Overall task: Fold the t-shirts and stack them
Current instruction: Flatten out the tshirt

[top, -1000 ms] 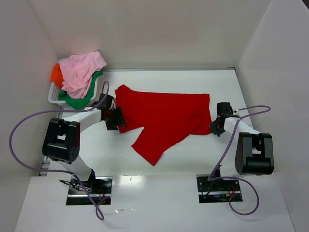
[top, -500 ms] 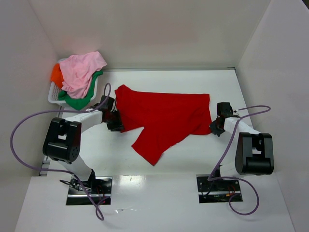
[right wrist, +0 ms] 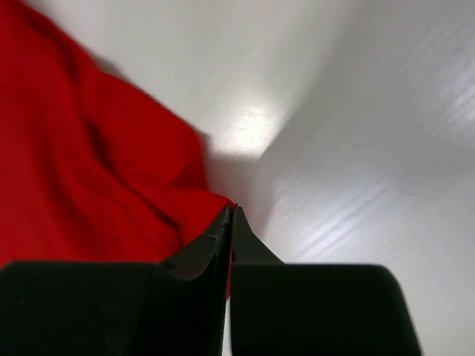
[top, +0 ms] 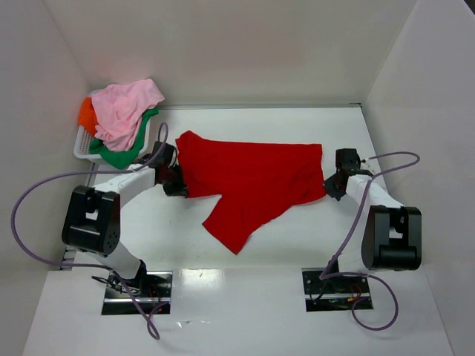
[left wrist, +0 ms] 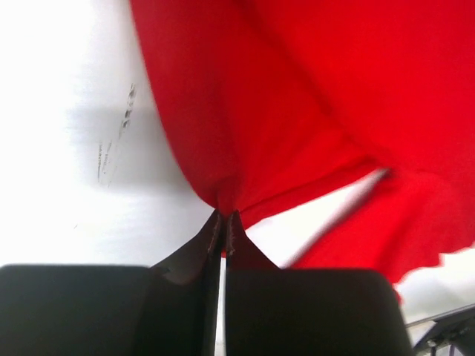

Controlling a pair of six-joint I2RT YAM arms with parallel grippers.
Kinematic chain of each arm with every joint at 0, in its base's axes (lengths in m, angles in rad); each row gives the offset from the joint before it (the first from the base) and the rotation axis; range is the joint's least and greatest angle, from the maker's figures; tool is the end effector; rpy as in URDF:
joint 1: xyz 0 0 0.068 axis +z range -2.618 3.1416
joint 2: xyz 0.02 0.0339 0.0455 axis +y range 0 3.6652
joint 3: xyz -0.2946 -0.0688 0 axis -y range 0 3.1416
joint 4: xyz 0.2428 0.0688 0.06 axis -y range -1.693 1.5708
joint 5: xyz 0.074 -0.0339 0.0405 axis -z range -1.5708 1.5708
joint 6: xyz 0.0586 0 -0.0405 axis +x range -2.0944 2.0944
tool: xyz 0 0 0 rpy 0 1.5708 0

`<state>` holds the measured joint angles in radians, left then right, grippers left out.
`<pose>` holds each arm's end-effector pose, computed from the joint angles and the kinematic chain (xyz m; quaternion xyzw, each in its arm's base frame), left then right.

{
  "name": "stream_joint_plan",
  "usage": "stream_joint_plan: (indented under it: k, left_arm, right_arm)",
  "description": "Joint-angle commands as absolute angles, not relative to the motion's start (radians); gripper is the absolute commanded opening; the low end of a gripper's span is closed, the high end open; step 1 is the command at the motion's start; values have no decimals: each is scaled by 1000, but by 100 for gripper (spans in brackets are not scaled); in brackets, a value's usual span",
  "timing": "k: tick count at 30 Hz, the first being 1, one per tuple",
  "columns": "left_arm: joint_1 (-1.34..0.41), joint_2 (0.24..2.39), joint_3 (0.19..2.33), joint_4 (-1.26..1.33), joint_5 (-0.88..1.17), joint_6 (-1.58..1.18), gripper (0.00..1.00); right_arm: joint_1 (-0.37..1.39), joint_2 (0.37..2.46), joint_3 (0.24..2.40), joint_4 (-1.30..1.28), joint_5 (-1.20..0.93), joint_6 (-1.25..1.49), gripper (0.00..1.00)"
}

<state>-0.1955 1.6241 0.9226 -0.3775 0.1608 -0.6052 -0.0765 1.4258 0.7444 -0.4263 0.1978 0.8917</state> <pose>0.3142 -0.0718 0.1806 -0.1775 0.9505 -0.1663 0.1931 0.2609 -0.0315 0.1811 0.4708 0.8467 0.0023 0.2477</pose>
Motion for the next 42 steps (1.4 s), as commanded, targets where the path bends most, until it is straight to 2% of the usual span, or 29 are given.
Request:
stream_joint_plan:
  k: [1,7,10,11,12,14,16,21,26,28,29,33,36,38,42]
  left_arm:
    - [-198,1502,1058,-431,118,-568,0]
    - [-141,1445,1337,-532,234,-479,0]
    - [-89,1436,1595,-563,297,-457,0]
    - [-75,1453,1673,-578,313,-448,0]
    - [-46,1474,1832,-587,322,-448,0]
    - [-31,1500,1961,-588,308,-448,0]
    - [3,1532,2058,-588,298,-459,0]
    - [123,1467,2036,-528,403,-567,0]
    - [123,1422,2030,-537,377,-557,0]
    - [123,1413,1941,-493,440,-566,0]
    - [123,1398,1807,-474,454,-581,0]
    - [123,1351,1509,-403,480,-546,0]
    - [97,1365,1450,-527,470,-430,0]
    - [57,1365,1441,-587,365,-353,0]
    - [-43,1316,1499,-783,264,-314,0]
  right_arm:
    - [-78,1349,870,-449,221,857,0]
    - [-78,1266,1164,-551,166,789,0]
    - [-98,1266,1409,-586,135,738,0]
    - [-98,1278,1551,-586,126,738,0]
    - [-109,1288,1624,-586,109,715,0]
    - [-120,1333,1818,-586,100,704,0]
    - [-129,1353,1920,-586,100,704,0]
    - [-153,1316,1904,-577,72,704,0]
    - [-153,1203,1833,-543,126,667,0]
    - [-153,1187,1743,-543,126,658,0]
    - [-153,1187,1697,-543,98,658,0]
    - [-153,1178,1403,-471,-12,658,0]
    - [-153,1232,1286,-488,-25,618,0]
    - [-115,1270,1285,-576,0,592,0]
    - [-58,1181,1319,-675,83,571,0]
